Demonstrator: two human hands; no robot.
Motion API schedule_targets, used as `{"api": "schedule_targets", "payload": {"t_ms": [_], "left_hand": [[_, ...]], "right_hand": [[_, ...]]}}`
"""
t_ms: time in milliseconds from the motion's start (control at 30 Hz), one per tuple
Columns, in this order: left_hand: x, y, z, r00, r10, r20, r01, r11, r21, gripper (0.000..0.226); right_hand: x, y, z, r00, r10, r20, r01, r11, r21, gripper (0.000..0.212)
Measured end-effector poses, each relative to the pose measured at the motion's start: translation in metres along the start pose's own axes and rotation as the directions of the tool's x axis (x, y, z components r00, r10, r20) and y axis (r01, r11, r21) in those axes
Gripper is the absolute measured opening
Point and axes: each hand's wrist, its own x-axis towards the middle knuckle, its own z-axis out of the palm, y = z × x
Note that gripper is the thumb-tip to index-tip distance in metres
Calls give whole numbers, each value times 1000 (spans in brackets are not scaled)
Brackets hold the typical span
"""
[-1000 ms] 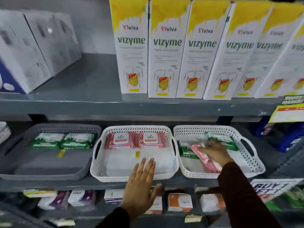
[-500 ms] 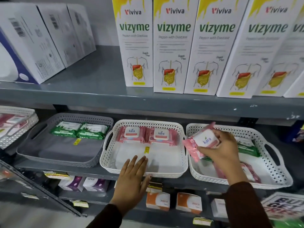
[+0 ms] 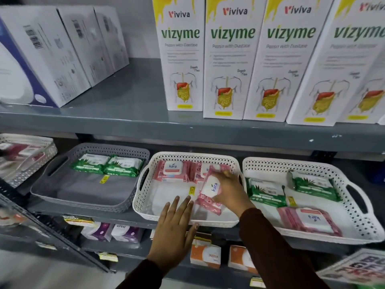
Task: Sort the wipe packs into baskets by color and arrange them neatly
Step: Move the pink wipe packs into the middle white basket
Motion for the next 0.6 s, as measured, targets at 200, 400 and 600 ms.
{"api": "schedule_targets", "payload": {"t_ms": [200, 400, 600], "left_hand": [[2, 4, 3, 997, -59, -46, 58, 998, -7, 59], [13, 39, 10, 999, -5, 47, 5, 1000, -1, 58], [16, 53, 9, 999, 20, 28, -18, 998, -60, 57]], "right_hand": [[-43, 44, -44, 733, 285, -617, -265, 956, 126, 20], [-96, 130, -107, 577, 816, -39, -817, 576, -17, 61], [-107, 126, -111, 556, 817, -155, -799, 576, 170, 78]]}}
